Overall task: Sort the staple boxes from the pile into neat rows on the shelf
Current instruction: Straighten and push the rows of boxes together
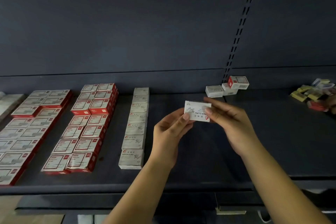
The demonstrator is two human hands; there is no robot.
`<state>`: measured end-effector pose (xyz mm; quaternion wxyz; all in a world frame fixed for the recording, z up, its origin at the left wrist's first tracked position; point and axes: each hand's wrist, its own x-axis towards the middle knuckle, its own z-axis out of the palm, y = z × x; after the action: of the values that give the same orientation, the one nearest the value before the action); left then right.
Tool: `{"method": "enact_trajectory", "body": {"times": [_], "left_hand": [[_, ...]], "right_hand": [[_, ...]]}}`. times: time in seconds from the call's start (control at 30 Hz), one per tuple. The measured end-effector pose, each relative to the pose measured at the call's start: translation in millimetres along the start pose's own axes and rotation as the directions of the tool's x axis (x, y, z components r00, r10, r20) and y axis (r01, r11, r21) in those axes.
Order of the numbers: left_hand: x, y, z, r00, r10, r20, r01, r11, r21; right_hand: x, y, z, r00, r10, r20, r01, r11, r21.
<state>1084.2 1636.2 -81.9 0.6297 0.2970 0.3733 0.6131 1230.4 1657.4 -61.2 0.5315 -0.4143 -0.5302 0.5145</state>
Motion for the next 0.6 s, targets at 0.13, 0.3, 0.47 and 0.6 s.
{"method": "enact_trajectory", "body": {"times": [0.13,0.3,0.47,0.6], "left_hand": [[-4.8,1.3,-3.6,1.0,-0.001,-0.011,0.001,1.0,0.0],[-10.1,2.0,-5.6,0.999,0.014,-0.033,-0.015,1.0,-0.005],[-14.3,3.1,-6.8,0.994,0.063,-0.089,-0.064,0.998,-0.003],[-11.0,11.6,-10.3,0.977,0.142,-0.158,-0.137,0.99,0.041]], "right_hand": [[-2.5,2.1,4.2,1.0,0.007,0.009,-0.008,1.0,0.016],[-5.4,4.6,8.2,1.0,0.026,0.015,-0.027,0.999,0.046],[-9.5,3.6,12.0,0.999,0.018,0.049,-0.02,1.0,0.023],[-13.9,7.4,12.7,1.0,-0.005,0.011,0.005,0.998,-0.063]]}}
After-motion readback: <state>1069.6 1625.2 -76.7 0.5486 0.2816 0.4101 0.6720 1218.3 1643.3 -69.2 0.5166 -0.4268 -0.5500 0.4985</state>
